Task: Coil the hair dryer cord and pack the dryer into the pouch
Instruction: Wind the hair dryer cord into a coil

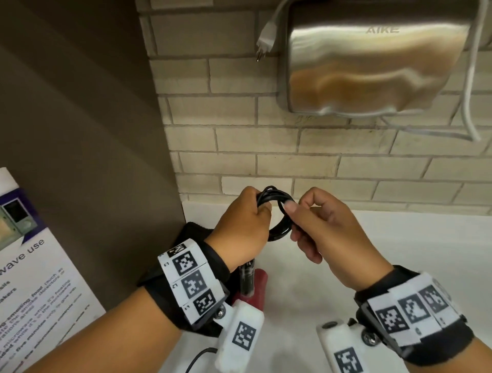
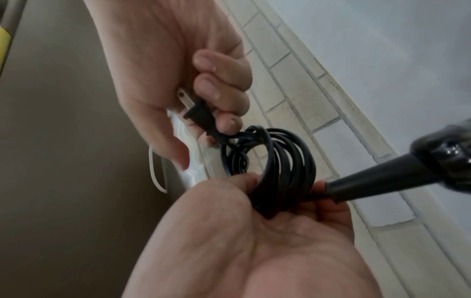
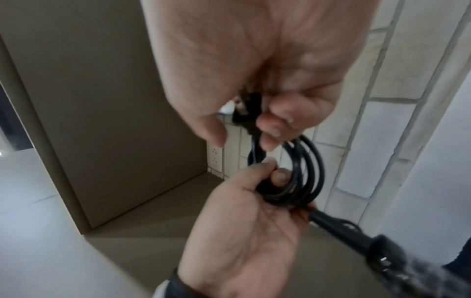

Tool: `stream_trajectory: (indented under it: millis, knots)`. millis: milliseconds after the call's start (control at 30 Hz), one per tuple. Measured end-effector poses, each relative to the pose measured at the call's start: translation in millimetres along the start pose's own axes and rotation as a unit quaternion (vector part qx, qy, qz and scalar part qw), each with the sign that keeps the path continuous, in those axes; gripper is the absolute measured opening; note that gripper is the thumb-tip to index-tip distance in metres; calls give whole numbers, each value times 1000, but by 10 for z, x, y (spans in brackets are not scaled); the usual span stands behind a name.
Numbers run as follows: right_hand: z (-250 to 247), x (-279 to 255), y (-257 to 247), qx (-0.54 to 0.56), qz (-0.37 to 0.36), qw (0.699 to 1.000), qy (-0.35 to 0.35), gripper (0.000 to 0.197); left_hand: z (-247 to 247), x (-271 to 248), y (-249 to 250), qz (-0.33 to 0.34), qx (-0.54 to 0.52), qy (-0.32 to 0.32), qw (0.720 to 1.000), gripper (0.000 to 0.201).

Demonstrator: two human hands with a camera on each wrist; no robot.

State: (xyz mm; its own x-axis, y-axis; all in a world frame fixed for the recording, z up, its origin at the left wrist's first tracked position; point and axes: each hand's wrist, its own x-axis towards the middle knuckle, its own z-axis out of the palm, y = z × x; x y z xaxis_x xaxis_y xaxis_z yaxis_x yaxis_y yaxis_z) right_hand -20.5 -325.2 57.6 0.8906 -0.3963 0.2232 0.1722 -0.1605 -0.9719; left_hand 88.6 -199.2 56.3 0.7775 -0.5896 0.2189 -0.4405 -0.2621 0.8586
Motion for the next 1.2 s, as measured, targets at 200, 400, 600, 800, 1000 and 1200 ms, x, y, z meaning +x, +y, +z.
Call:
stream_trajectory:
  millis: [200,400,600,800,1000,1200]
  knots:
    - [17,-96,-156,-134,-15,988,-76,21,-161,77,-127,-36,-46,-45,997,11]
    - [-250,-241,-272,-206,-31,959,-192,27,-443,-12,-283,-32,-82,-144,986,7]
    - [-635,-71,-256,-228,-49,956,-177,20,-509,-41,-259,-33,-105,-149,983,6]
    - [-386,150,323,-305,-129,943,48,23,-247,-16,-185,-43,-138,-88,985,10]
    - [50,165,601,-5,26,997,78,10,-125,-13,-213,-48,-179,-76,980,18]
    - [104,51,400,253,53,966,12,24,-71,-16,-206,-30,-160,-63,985,13]
